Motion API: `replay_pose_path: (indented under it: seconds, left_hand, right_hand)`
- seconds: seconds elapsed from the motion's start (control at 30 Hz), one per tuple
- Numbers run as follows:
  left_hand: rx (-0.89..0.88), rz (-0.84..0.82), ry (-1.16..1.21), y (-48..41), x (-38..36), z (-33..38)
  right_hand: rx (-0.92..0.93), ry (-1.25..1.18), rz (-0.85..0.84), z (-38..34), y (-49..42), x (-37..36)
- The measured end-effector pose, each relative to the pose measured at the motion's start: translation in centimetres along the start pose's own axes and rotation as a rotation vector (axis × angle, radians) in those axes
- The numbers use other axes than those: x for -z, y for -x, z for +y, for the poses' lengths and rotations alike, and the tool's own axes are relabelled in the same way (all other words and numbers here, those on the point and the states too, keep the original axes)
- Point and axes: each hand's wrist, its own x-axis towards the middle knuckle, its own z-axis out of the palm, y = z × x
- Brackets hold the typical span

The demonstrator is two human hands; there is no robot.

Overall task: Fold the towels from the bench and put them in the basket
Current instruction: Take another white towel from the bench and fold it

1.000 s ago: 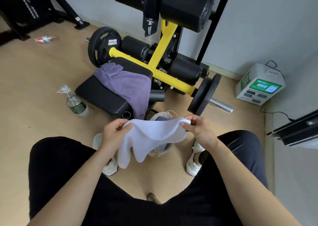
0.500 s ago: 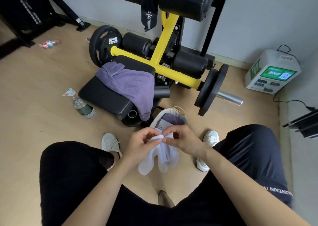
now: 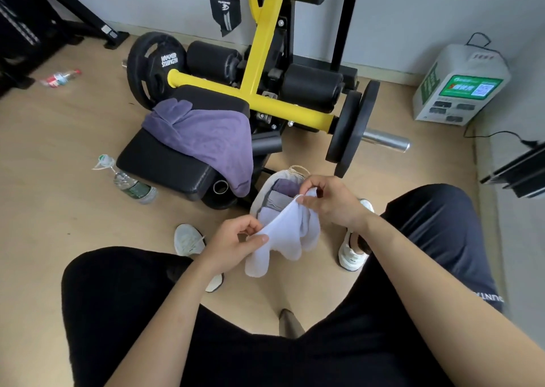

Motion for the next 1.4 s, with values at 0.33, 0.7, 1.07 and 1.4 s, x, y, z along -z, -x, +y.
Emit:
replay_pose_path:
  seconds: [0.33, 0.7, 1.07, 1.4]
  left_hand:
    - [0.12, 0.088, -0.089, -0.4, 0.7, -1.1]
    - [0.149, 0.397, 0.246, -0.5, 1.3, 0.4]
    - [0.148, 0.365, 0.551, 0.0, 0.1, 2.7]
    - [0.123, 0.377, 0.586, 0.1, -0.7, 2.7]
  right_hand:
    - [-0.135, -0.287, 0.522, 0.8, -0.9, 4.1]
    - [-0.225, -0.151, 0.581, 1.6, -1.1, 5.3]
    - [-0.123, -0.605, -0.024, 0.2, 0.2, 2.1]
    - [0.075, -0.385, -0.057, -2.8, 1.7, -2.0]
